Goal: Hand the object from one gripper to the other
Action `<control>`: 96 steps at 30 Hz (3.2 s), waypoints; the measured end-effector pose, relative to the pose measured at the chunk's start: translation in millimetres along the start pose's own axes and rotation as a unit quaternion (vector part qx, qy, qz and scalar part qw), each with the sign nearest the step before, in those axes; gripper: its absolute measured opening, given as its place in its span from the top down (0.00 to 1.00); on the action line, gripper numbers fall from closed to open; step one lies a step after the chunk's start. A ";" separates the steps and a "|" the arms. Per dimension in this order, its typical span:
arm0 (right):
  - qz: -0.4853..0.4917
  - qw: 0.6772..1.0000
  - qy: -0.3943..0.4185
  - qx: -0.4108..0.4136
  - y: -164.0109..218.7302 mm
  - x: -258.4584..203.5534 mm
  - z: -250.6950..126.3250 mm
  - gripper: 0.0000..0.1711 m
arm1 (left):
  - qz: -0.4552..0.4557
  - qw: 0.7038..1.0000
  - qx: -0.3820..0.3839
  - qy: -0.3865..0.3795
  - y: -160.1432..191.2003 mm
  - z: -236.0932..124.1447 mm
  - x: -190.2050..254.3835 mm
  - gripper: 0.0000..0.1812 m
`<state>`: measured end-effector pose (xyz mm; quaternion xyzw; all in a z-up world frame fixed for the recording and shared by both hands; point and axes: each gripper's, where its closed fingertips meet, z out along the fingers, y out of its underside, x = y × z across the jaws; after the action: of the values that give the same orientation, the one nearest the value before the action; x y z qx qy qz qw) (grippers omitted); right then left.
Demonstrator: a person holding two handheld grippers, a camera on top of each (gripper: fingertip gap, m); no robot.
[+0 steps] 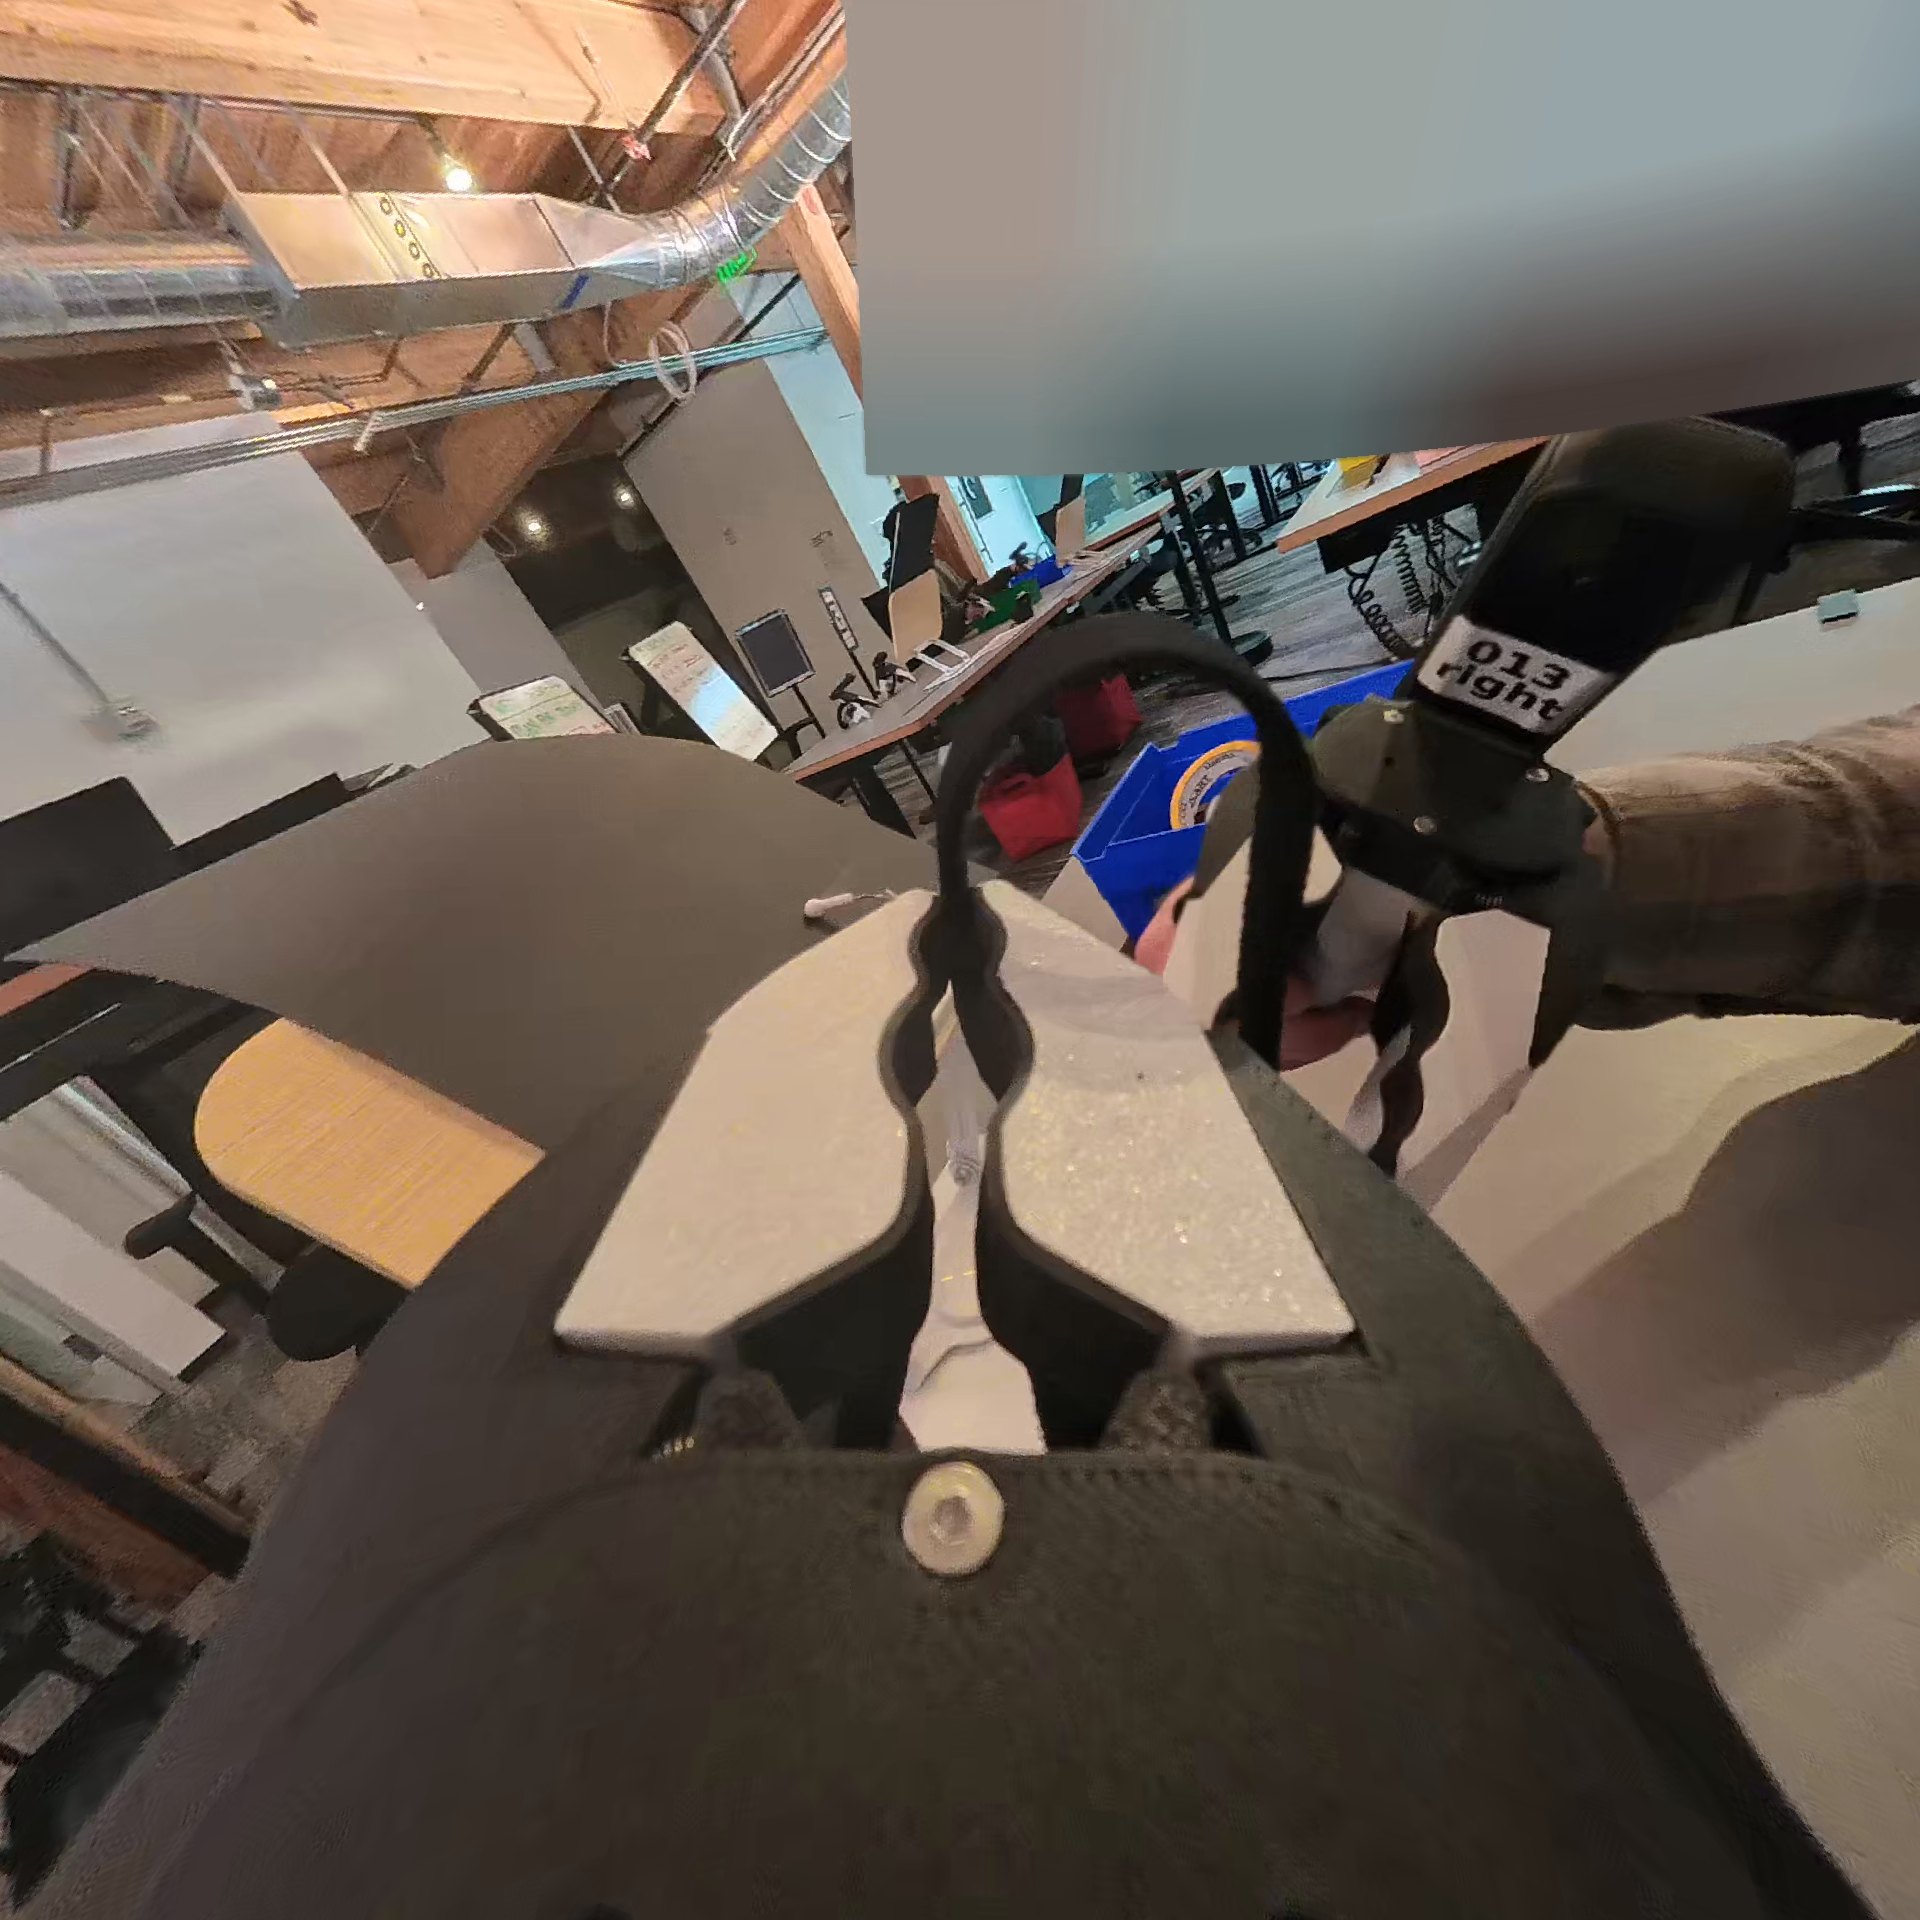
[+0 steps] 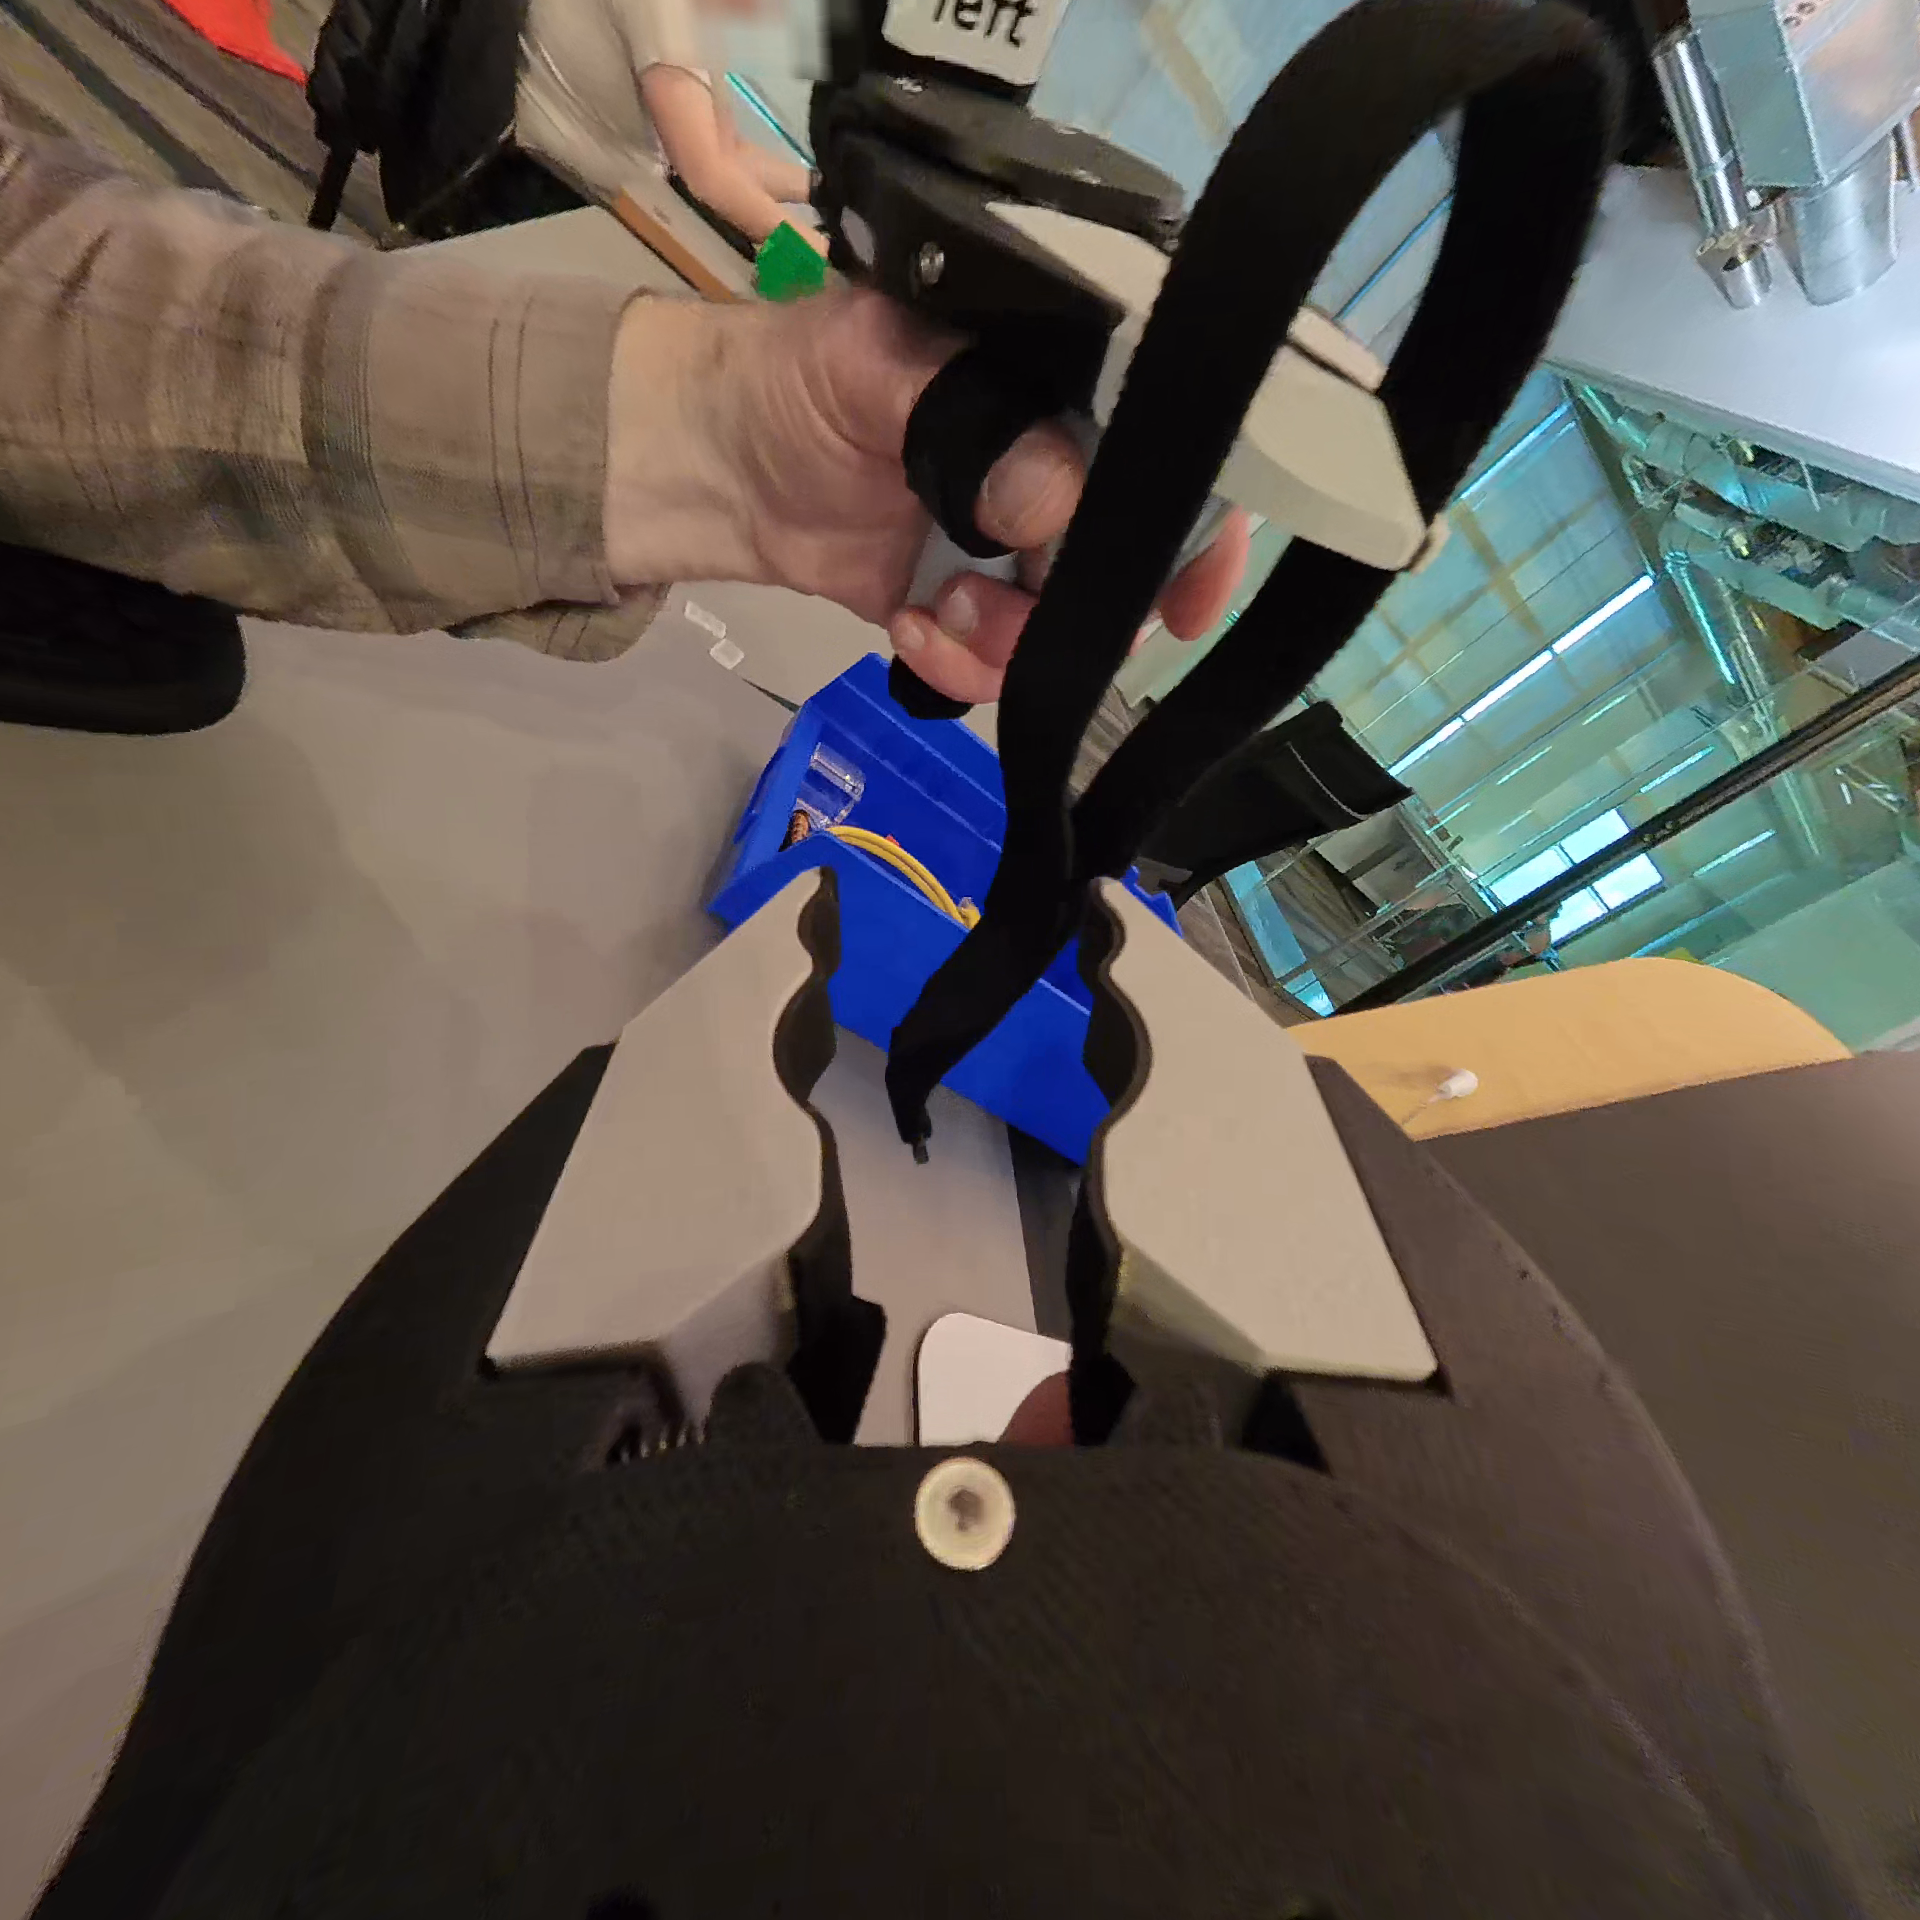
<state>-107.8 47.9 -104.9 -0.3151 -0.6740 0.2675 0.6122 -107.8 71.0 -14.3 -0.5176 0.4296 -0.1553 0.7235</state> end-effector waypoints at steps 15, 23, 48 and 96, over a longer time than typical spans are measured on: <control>-0.041 0.999 0.022 -0.021 6.2 -3.5 8.9 0.84 | -0.019 0.999 0.009 0.037 -4.8 12.0 21.5 0.99; 0.008 1.000 0.009 -0.006 6.4 -2.7 5.5 1.00 | -0.020 0.999 0.004 0.030 -1.2 13.3 18.9 0.99; 0.082 0.990 -0.045 0.105 -27.3 -0.9 -27.3 1.00 | -0.315 0.912 -0.018 0.262 28.0 9.5 52.9 0.86; 0.151 0.964 -0.158 0.150 -72.0 -38.4 -26.9 1.00 | 0.062 0.959 -0.231 -0.155 110.9 6.2 -55.8 0.99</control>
<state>-86.0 -29.1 -73.4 -0.2714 -0.6588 0.5013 0.4908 -159.9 158.3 -85.8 -0.6603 0.3677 0.0755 0.6505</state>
